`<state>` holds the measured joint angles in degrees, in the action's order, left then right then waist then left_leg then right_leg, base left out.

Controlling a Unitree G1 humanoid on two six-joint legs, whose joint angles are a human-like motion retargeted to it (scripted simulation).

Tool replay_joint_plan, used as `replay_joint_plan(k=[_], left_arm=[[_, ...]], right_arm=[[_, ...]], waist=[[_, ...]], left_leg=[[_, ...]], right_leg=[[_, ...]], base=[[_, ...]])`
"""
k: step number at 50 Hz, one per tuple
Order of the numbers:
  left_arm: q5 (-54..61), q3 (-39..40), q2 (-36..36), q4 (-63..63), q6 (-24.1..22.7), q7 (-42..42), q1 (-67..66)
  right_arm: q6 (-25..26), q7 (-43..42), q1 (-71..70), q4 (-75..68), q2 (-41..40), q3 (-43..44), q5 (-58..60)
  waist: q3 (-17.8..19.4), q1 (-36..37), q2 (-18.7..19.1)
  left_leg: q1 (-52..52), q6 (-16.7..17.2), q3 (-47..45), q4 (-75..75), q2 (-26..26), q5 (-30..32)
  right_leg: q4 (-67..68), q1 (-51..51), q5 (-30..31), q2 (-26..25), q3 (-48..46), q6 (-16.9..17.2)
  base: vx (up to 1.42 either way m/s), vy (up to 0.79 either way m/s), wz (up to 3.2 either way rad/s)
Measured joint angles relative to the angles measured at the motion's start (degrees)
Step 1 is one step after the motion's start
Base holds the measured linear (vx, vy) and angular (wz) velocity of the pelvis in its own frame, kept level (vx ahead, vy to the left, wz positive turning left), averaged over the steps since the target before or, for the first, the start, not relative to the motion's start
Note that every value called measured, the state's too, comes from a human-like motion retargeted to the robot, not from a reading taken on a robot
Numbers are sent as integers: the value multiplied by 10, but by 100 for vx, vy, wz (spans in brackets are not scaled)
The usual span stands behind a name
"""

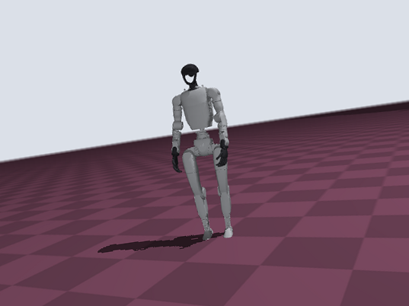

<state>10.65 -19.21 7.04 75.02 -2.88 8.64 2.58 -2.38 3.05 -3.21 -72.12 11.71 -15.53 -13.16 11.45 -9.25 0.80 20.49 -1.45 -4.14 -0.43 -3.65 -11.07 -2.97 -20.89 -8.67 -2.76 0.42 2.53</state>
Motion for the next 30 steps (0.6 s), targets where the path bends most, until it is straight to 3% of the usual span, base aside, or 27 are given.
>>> replay_joint_plan(k=[10, 30], left_arm=[[11, 3, 3, 4, -6, -6, 12], [3, 7, 2, 12, -6, -16, 8]], right_arm=[[-3, 2, -12, -5, 0, -7, 1], [-7, -19, -22, -7, -1, -10, 20]], waist=[[42, 4, -7], [57, 10, -12]], left_leg=[[46, -2, -1, -10, 1, -1], [51, -11, -8, 22, 1, -20]], right_leg=[[9, -36, -10, -2, 2, 1], [11, -50, -12, -1, 22, 6]], base=[[-1, 0, -1], [0, 0, 0]])
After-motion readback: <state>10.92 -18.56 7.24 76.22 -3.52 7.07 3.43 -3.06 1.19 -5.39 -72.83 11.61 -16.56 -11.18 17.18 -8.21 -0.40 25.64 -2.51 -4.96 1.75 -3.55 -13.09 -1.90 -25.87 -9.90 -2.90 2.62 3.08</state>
